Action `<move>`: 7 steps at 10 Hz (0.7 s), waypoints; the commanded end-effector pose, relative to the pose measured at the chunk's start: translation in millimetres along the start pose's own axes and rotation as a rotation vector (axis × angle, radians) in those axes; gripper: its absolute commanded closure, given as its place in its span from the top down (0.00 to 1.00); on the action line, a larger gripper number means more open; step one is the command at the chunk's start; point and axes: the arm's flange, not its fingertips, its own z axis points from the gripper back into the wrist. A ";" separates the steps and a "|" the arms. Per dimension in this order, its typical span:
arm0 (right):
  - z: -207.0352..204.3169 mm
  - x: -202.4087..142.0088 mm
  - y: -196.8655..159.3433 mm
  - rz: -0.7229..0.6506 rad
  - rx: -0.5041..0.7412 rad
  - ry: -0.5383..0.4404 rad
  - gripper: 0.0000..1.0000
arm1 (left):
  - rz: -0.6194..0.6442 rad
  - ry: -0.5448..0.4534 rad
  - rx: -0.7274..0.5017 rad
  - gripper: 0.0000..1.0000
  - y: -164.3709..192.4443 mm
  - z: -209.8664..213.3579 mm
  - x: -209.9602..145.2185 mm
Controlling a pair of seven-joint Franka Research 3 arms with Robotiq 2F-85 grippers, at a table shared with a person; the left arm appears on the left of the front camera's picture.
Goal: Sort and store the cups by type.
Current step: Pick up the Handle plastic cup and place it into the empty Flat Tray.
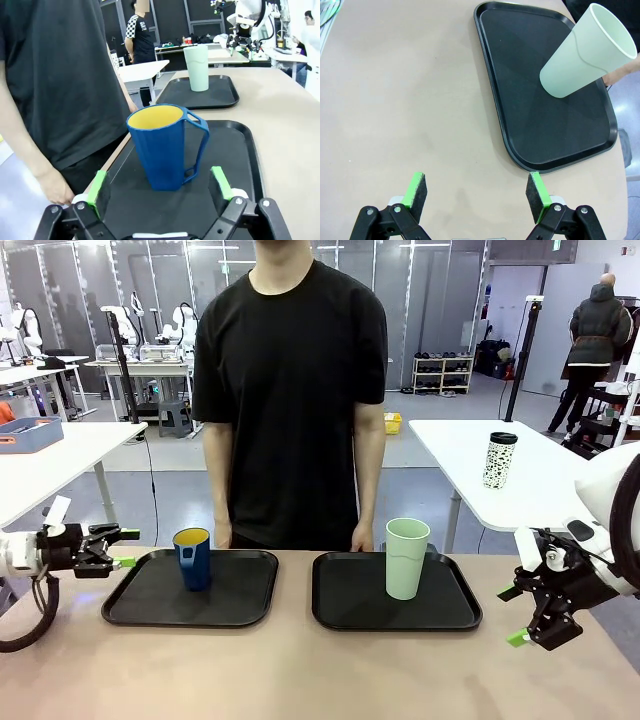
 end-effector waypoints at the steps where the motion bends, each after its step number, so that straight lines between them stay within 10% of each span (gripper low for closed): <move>1: -2.3 -0.6 -0.8 0.005 -0.010 -0.005 1.00 | -0.044 0.059 0.080 1.00 -21.5 2.5 15.5; 7: -2.3 -0.6 -0.8 0.005 -0.010 -0.005 1.00 | -0.004 0.115 0.087 1.00 -21.6 16.5 28.1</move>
